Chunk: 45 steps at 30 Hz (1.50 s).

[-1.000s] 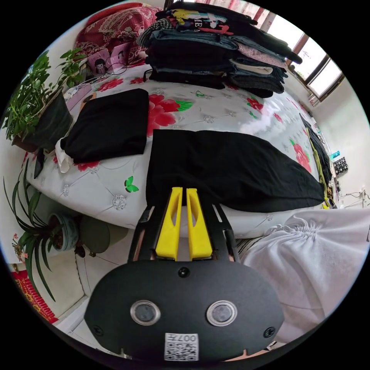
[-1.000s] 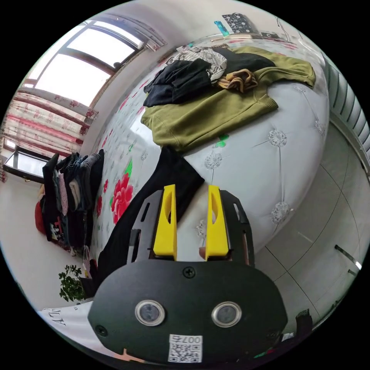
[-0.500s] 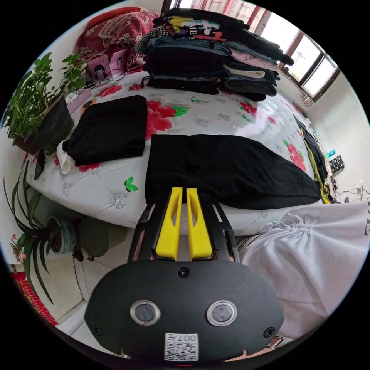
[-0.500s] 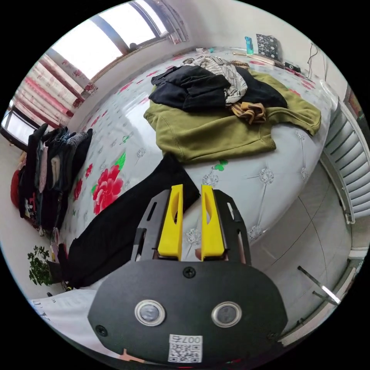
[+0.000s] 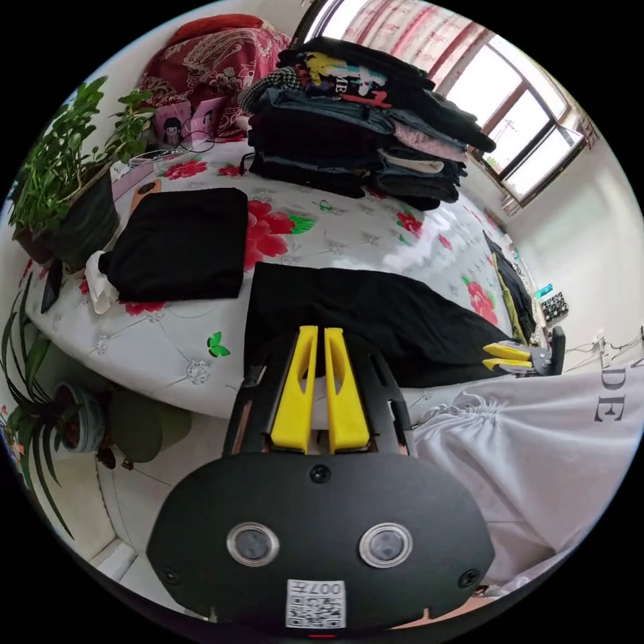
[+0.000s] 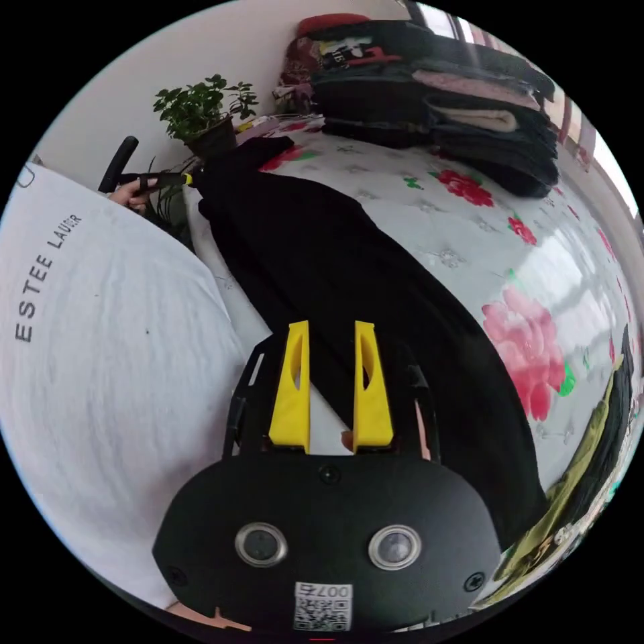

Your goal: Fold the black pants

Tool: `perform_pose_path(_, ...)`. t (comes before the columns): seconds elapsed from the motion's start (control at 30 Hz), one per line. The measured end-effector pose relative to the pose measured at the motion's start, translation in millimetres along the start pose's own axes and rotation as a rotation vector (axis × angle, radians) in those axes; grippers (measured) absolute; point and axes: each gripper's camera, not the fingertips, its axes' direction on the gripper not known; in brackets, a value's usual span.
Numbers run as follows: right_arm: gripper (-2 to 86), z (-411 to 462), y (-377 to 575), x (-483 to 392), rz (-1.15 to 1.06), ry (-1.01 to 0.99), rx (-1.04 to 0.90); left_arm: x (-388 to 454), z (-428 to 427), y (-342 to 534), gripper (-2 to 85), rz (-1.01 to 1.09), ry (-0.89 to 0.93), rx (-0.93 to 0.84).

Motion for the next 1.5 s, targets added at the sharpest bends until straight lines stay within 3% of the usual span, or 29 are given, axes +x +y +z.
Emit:
perform_pose_path(0.1, 5.9, 24, -15, 1, -0.050, 0.059, -0.096, -7, -5, -3, -0.7, 0.002, 0.020, 0.009)
perform_pose_path(0.23, 1.7, 2, -17, 10, -0.058, 0.050, -0.044, -11, -4, -4, -0.5, 0.035, -0.014, -0.030)
perform_pose_path(0.4, 0.5, -5, -12, 20, -0.053, -0.134, -0.042, -41, 23, 3, 1.1, -0.118, -0.090, -0.186)
perform_pose_path(0.5, 0.9, 28, -12, 21, -0.019, -0.120, -0.154, -57, 21, 12, 5.0, -0.230, -0.019, -0.126)
perform_pose_path(0.73, 2.8, 0, -3, 36, 0.121, -0.155, 0.017, -91, -6, 34, 8.8, -0.405, 0.035, 0.004)
perform_pose_path(0.93, 5.2, -24, 51, 89, 0.485, -0.223, 0.189, -130, 46, 26, 12.6, -0.597, 0.279, -0.027)
perform_pose_path(1.07, 7.3, -57, 148, 136, 0.993, -0.064, 0.365, -135, 60, 15, 8.0, -0.647, 0.264, -0.013)
perform_pose_path(1.2, 8.8, -87, 274, 151, 1.496, 0.108, 0.574, -134, 37, 10, 6.5, -0.586, 0.275, 0.137)
perform_pose_path(1.3, 9.3, -85, 325, 149, 1.631, 0.120, 0.679, -136, 31, 10, 6.5, -0.538, 0.264, 0.123)
perform_pose_path(1.4, 9.4, -64, 338, 157, 1.626, 0.004, 0.737, -143, 37, 15, 6.6, -0.601, 0.287, 0.101)
perform_pose_path(1.5, 8.2, -56, 340, 159, 1.644, 0.036, 0.827, -143, 39, 17, 6.6, -0.630, 0.292, 0.118)
